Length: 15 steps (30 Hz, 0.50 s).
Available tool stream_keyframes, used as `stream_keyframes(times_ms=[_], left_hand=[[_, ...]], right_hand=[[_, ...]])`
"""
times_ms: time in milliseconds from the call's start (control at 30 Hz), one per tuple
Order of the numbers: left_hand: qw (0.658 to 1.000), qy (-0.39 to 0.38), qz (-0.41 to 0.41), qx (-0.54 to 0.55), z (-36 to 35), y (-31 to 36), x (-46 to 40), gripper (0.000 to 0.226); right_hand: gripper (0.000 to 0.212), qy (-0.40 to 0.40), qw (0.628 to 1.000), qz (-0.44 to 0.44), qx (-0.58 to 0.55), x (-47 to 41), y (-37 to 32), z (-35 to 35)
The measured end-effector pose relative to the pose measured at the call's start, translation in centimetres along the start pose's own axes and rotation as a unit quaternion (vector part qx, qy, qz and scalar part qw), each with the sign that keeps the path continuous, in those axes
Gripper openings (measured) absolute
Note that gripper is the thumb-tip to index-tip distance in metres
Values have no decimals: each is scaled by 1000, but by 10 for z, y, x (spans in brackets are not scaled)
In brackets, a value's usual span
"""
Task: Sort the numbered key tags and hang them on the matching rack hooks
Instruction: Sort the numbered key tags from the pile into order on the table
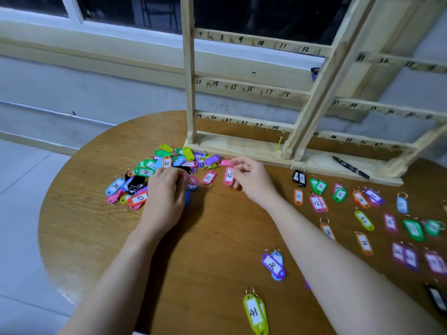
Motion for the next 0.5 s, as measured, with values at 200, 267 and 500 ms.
stream_keyframes(times_ms=[200,267,500], left_hand=[[998,-50,-16,33,1,29,19,23],[995,-65,-14,78,-1,49,26,17],[982,-120,-8,148,-14,111,38,11]], right_hand=[[6,4,1000,8,14,64,-18,65],[8,13,1000,1,5,94,-13,84],[15,102,994,-44,14,183,15,143]])
Point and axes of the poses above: each hand's wrist, its own x-axis away from the middle knuckle, its own z-axis out of the back of the hand, y = z × x, the point moved 1 cm from there along -x, towards the middle knuckle, and after that the axes turned 2 degrees about y, right-handed, at the moved point
